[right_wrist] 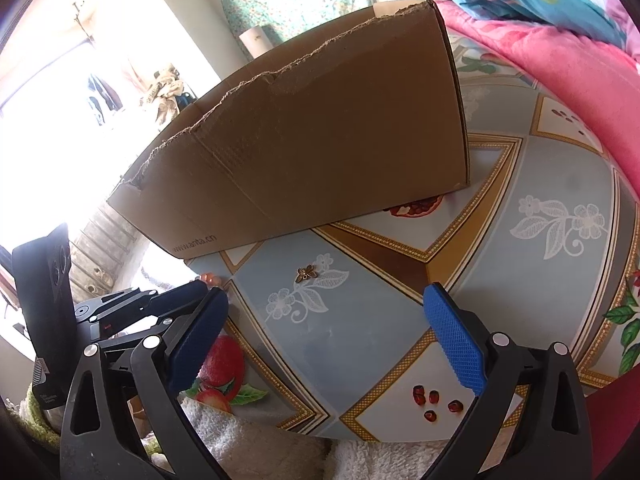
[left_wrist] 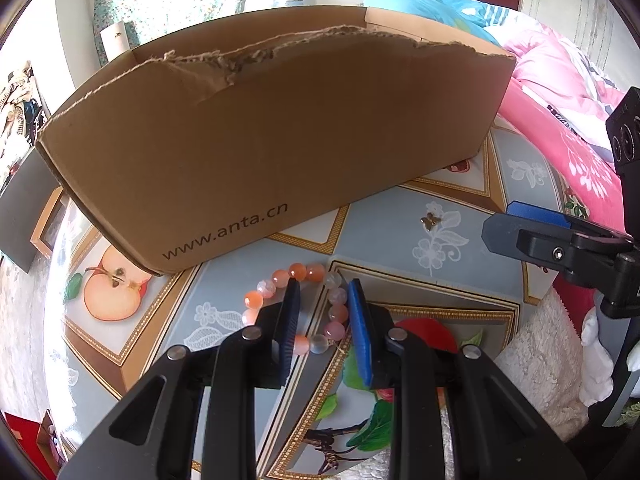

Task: Organize jewelry
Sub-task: 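Open the right tool wide above the gold flower charm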

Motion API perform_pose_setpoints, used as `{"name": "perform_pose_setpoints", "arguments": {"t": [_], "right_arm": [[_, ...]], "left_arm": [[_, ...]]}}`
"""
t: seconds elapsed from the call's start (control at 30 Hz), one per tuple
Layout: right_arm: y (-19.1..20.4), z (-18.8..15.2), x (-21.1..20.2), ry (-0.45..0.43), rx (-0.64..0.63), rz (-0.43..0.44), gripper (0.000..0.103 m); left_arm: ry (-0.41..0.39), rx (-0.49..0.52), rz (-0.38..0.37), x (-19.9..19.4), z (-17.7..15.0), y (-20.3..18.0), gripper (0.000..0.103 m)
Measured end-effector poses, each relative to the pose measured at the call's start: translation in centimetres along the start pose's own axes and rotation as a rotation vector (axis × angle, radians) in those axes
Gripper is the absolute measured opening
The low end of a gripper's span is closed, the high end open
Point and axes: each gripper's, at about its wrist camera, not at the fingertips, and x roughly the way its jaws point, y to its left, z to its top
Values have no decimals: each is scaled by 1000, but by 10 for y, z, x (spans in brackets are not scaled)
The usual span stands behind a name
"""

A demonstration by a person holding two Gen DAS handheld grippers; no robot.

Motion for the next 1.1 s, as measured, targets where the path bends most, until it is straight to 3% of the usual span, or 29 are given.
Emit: {"name": "perform_pose_setpoints", "arguments": {"t": [0.37, 0.6, 0.9, 1.1], "right_arm": [[-2, -1, -2, -3, 7, 9, 94], [11, -2, 2, 12, -59, -57, 94], [14, 0, 2, 50, -73, -81, 94], [21, 3, -8, 4, -140, -99, 87]], "left_arm": [[-3, -27, 14, -2, -3, 0, 24], [-11, -24, 9, -4, -5, 1, 24], [-3, -17, 25, -3, -4, -3, 24], [6, -19, 33, -2, -2, -6, 24]]}}
